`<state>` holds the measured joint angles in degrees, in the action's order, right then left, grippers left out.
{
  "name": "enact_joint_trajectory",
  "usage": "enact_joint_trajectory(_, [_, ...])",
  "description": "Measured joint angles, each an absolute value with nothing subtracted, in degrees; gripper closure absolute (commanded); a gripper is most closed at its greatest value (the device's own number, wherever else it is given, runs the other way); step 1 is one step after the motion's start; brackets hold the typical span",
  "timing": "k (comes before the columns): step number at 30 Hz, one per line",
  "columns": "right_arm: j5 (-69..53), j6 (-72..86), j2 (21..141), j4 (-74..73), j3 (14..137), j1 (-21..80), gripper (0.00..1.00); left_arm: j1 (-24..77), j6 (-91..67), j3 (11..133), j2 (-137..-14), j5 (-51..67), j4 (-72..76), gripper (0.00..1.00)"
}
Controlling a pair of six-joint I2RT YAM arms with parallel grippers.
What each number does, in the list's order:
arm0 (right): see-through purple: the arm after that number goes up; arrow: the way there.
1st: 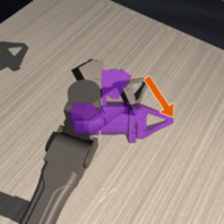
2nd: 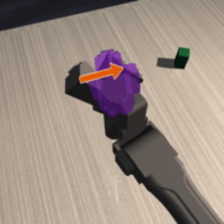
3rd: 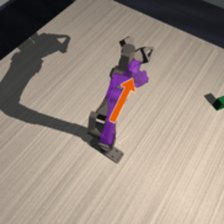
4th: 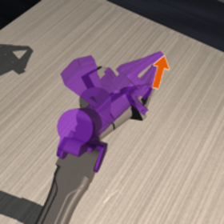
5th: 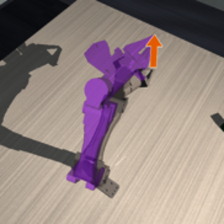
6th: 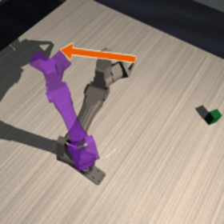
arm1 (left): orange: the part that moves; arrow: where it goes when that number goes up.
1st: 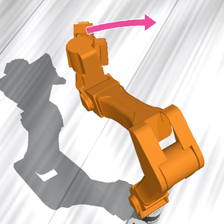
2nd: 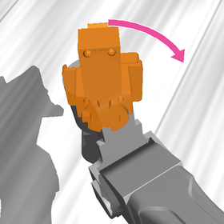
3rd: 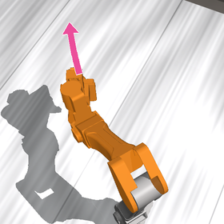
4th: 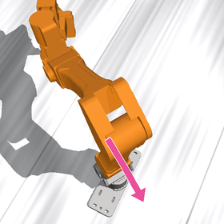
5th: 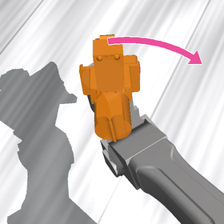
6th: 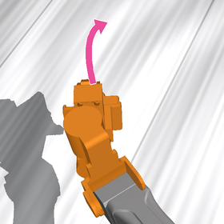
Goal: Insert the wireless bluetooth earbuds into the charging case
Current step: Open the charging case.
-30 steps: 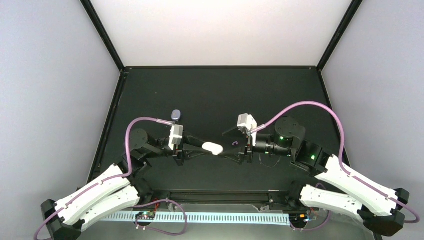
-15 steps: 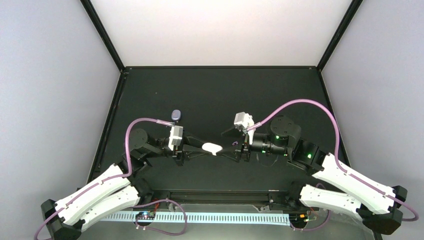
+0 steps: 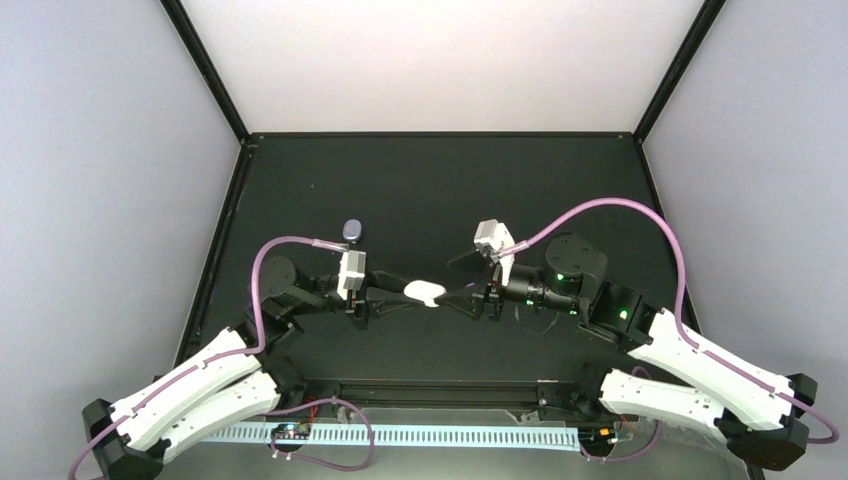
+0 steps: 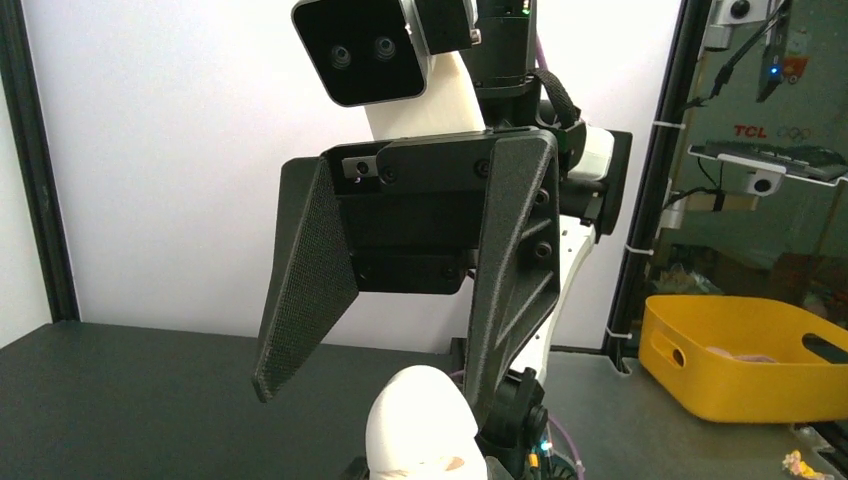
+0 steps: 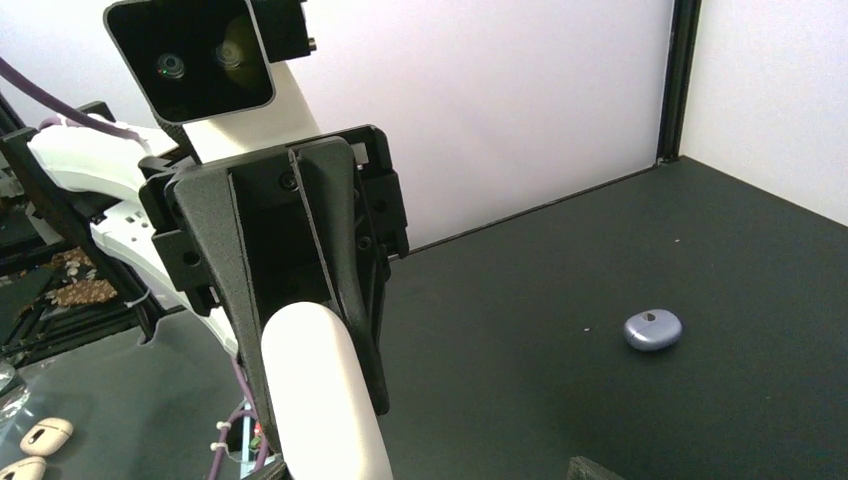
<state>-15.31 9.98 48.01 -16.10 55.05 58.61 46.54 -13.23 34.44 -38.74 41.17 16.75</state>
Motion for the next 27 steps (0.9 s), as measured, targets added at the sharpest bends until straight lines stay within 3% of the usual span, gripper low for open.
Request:
enact_joint_trajectory(15, [-8.8,11.9,47.0,-15.9,55.0,58.5,0.28,46.6,-13.0,34.4,-38.6,42.1,16.3,0.98])
enact_joint_trajectory(27, [-4.1,12.6,42.8,-16.1,55.2,58.1,0.25,46.4,-14.0,32.8,-33.7,32.6,15.4,0.99])
